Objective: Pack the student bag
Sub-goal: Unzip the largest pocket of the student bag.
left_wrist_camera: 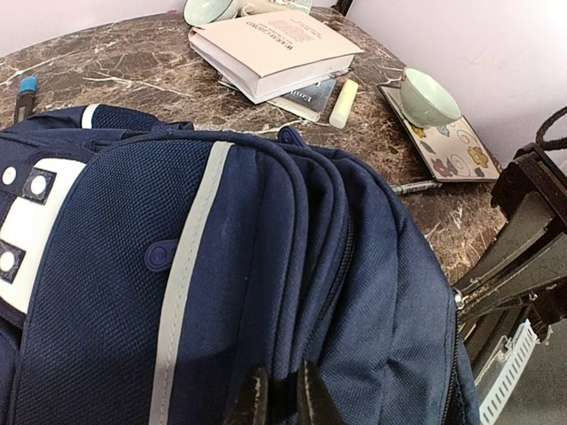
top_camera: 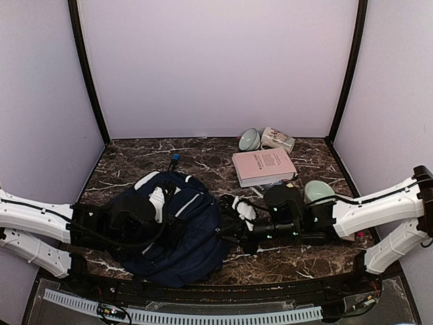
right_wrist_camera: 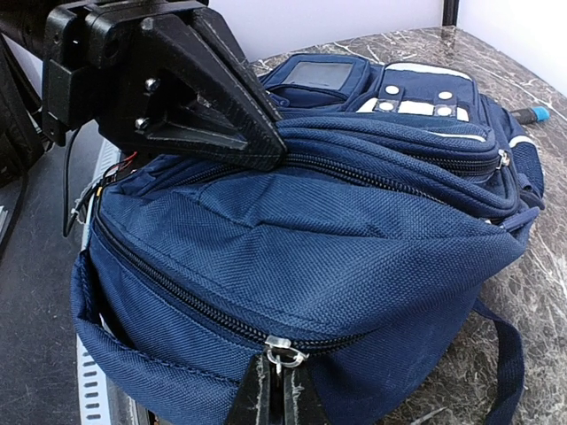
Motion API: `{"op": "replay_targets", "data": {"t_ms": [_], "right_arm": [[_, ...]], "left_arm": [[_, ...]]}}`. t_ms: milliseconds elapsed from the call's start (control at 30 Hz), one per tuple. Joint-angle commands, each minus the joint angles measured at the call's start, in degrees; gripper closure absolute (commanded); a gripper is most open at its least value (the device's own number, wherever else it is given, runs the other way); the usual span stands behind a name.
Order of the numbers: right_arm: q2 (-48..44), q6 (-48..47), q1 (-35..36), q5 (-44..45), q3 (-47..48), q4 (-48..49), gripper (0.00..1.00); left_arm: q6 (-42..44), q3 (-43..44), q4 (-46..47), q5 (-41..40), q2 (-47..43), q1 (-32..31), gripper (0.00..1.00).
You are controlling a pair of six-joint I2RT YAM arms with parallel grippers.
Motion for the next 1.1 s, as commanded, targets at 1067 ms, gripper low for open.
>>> {"op": "replay_targets", "data": {"t_ms": [1067], "right_arm": [[9.2, 5.9, 11.3, 1.1, 8.9, 7.2, 1.0]], "left_arm": [[4.6, -0.3, 6.8, -9.3, 1.6, 1.6, 1.0]]}}
